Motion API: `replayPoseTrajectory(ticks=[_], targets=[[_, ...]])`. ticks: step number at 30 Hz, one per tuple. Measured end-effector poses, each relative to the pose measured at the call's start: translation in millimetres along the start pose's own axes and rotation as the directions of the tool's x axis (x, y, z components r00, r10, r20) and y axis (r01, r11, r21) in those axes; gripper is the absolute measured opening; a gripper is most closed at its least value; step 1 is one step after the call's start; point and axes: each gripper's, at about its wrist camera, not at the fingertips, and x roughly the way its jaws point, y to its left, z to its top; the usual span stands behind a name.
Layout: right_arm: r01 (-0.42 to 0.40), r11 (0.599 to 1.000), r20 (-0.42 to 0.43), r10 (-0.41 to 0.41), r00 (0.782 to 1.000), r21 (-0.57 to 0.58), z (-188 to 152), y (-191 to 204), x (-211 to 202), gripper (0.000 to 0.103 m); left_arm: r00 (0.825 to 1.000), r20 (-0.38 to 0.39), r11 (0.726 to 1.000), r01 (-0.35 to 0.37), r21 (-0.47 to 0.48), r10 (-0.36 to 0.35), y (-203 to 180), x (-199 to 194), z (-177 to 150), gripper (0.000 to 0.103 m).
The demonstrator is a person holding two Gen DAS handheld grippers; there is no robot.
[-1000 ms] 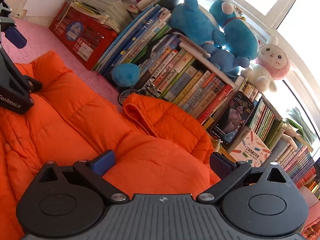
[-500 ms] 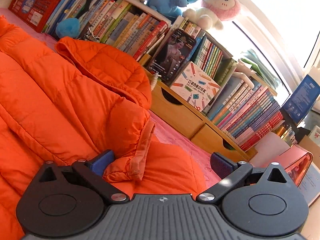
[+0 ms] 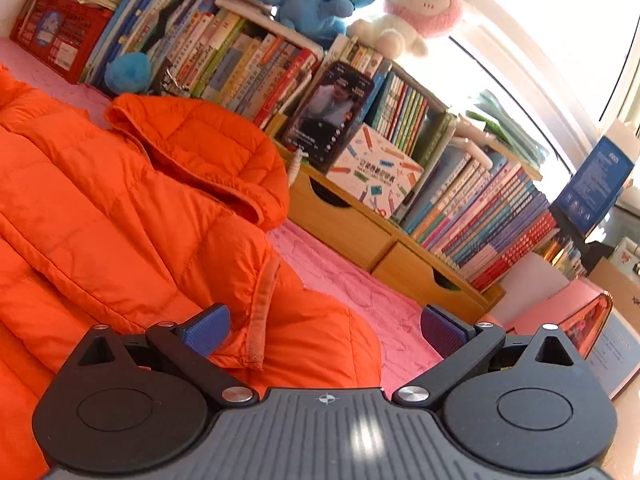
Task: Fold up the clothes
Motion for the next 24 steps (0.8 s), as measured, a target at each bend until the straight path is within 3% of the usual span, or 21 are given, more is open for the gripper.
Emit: replayPoseTrajectory(ticks=[4,8,12,17,24], targets=[[-0.076,0.995,0.183,0.086,0.979,-0.061,53,29,-16,0.103,1.0,-0.004,1.0,0.011,-0.013,-0.011,2,1,-1,0.081],[-0.185,0.978,0.217,0.201,0.955,-0.093,100,82,3,0.103,1.0,-0.009,0.999,0.017,-0.027,-0.017,4,1,-1,0.081],[-0.26,0.966,0.099,0.258,0.961,0.0,120,121,46,0.103,1.0,-0.018,0.999,0.019,-0.04,-0.02,6,3,-1,0.081],[-0.237,0.966,-0.053,0.244,0.968,0.107,93,118,84,0.103,0.999,-0.021,0.999,0.031,-0.045,-0.032,6,4,-2,0.082],[-0.068,0.983,-0.141,0.092,0.986,0.169,50,63,94,0.103,0.998,-0.03,0.997,0.048,-0.065,-0.05,9,6,-2,0.083]])
